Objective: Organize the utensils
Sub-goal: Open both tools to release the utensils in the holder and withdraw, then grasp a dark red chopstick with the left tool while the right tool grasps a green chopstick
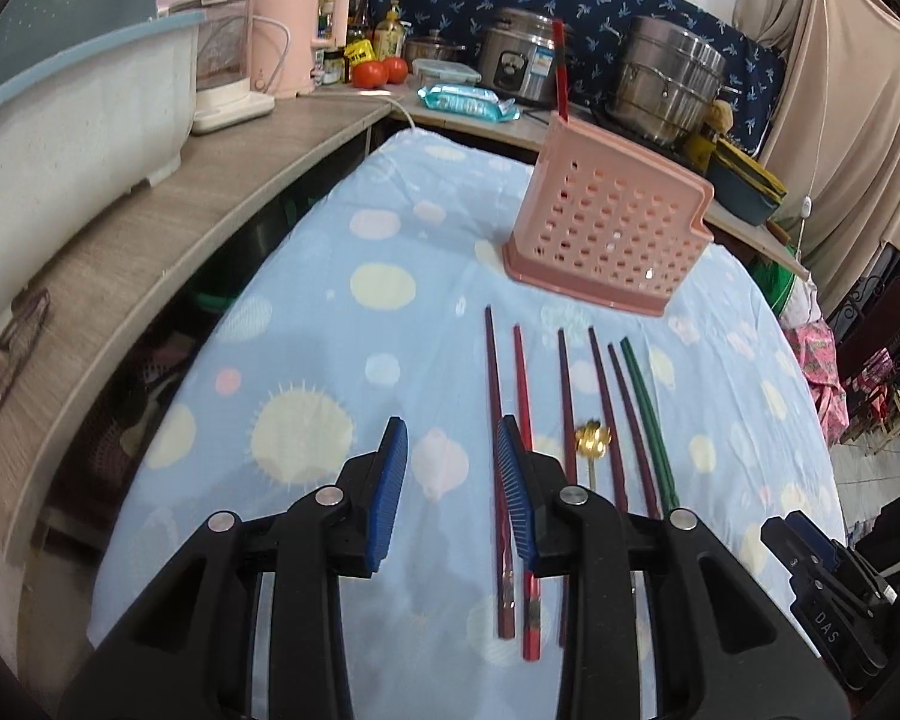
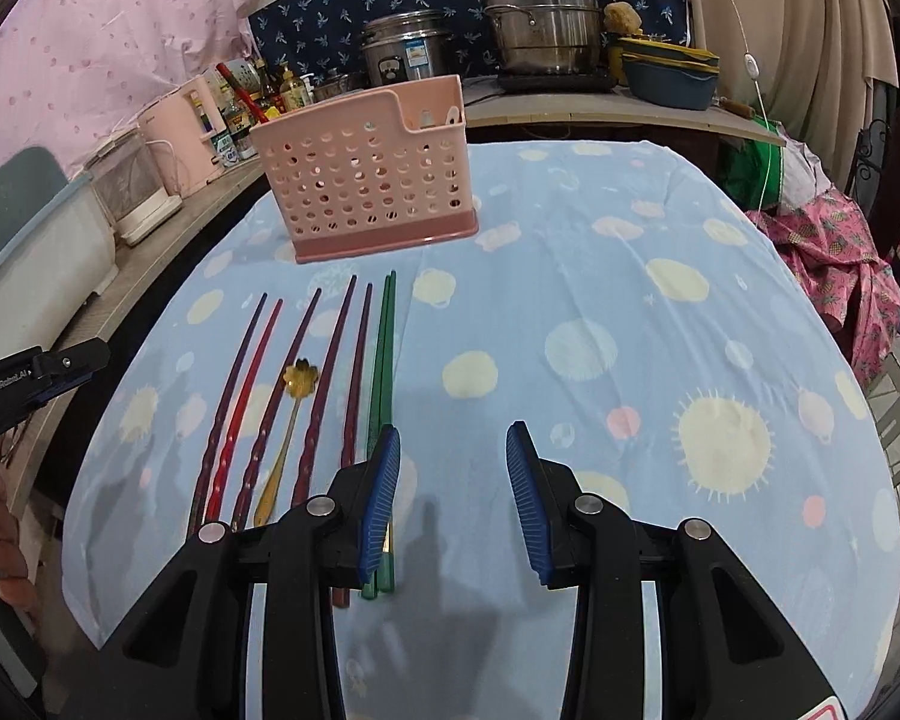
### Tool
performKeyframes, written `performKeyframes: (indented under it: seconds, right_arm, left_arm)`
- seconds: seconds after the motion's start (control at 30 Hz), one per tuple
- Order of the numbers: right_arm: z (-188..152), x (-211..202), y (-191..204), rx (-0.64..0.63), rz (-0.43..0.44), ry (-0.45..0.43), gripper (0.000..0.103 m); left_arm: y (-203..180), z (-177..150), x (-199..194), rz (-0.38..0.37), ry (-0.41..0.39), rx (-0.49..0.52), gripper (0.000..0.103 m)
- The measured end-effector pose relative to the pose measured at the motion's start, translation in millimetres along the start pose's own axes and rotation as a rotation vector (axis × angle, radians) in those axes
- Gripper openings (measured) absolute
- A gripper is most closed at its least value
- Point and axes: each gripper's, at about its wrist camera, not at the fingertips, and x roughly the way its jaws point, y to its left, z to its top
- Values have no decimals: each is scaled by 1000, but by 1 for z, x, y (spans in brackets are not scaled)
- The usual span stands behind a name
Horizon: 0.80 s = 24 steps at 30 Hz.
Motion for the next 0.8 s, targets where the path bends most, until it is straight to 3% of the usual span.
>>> performKeyframes:
  seconds: [0.47, 0.8]
  right_arm:
    - [-31, 16, 12, -20, 32, 65, 36]
    - [-34, 29, 19, -40, 47, 85, 25]
  left_arm:
    - [-10, -47, 18, -20, 103, 30, 30]
    - [-18, -59, 28, -29, 135, 53, 30]
